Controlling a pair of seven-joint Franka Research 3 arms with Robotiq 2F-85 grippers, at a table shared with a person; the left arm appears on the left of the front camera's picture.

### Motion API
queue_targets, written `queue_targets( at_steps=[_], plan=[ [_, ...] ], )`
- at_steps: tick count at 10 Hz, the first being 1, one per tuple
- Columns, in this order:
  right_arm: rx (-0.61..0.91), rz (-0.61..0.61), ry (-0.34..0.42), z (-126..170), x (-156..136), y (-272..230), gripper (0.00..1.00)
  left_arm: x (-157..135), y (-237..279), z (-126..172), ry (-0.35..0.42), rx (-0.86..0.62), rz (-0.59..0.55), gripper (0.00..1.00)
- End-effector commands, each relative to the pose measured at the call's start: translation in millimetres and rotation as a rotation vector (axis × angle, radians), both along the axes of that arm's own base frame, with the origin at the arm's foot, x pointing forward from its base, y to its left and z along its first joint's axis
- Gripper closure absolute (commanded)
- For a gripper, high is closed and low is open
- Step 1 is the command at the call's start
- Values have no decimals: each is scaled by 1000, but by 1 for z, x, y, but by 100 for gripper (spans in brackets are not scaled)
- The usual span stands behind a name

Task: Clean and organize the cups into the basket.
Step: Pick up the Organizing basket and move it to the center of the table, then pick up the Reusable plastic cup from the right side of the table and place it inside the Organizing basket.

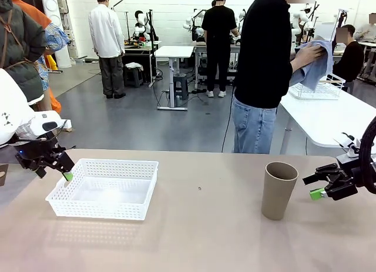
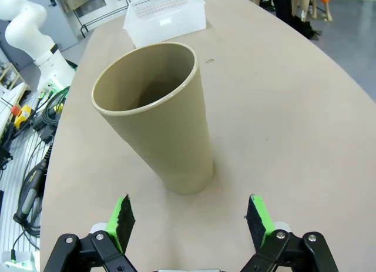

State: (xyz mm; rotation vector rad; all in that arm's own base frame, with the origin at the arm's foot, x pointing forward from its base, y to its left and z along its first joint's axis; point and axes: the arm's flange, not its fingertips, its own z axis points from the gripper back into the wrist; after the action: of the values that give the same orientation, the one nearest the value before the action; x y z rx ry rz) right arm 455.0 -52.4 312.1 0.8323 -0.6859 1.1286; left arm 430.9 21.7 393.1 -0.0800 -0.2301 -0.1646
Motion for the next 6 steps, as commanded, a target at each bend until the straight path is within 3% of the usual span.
queue_targets(
  at_steps=[1, 6],
  plan=[
    [16, 24, -70, 0, 1, 6, 0, 0, 0, 0, 0, 0, 0, 0],
    [103, 184, -240, -12, 6, 20, 0, -2, -10, -25, 84, 114, -67, 0]
  ],
)
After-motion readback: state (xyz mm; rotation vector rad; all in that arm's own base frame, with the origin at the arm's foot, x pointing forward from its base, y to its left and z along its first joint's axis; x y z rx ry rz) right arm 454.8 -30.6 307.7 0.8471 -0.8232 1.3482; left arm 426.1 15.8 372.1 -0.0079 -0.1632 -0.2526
